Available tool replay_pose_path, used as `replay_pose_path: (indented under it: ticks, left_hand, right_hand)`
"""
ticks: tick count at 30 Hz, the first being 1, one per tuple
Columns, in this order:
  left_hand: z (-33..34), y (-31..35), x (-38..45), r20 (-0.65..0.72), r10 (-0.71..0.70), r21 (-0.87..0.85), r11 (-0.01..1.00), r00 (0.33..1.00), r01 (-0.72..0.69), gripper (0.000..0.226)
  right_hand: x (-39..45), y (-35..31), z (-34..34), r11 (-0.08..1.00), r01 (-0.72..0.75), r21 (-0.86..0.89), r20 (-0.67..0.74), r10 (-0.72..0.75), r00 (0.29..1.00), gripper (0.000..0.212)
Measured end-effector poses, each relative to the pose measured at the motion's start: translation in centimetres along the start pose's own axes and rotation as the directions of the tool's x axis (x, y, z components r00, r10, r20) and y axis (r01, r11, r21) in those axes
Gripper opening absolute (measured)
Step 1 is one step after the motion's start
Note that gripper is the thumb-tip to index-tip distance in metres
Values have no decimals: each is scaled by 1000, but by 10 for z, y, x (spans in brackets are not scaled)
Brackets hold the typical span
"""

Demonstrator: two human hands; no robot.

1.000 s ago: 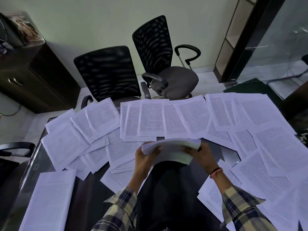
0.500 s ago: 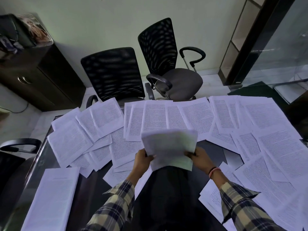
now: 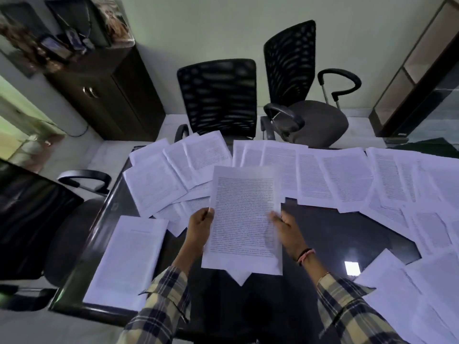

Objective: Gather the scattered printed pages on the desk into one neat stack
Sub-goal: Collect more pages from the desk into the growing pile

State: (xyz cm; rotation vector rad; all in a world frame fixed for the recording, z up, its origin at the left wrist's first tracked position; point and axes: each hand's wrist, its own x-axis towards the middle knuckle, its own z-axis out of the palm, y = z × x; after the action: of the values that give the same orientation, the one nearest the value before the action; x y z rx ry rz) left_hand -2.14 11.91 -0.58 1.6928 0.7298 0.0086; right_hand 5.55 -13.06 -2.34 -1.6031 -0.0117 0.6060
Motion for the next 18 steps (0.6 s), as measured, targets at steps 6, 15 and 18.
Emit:
replay_pose_path:
  ticks: [6,15,18]
  left_hand:
    - [-144,-69,22,-153,-98,95,989,983,113,39]
    - [-322,-157,46,-219,-236,235,929,947,286,47]
    - [-348,-170,51,-207,-280,291,897,937,332,48]
  right_hand:
    - [13,31,159,987,-131,-90,131,142,981,27]
    - [31,76,361,897,-319,-304,35,346,938,14]
    - [30,85,392,860,-361,-362,-7,384,923,14]
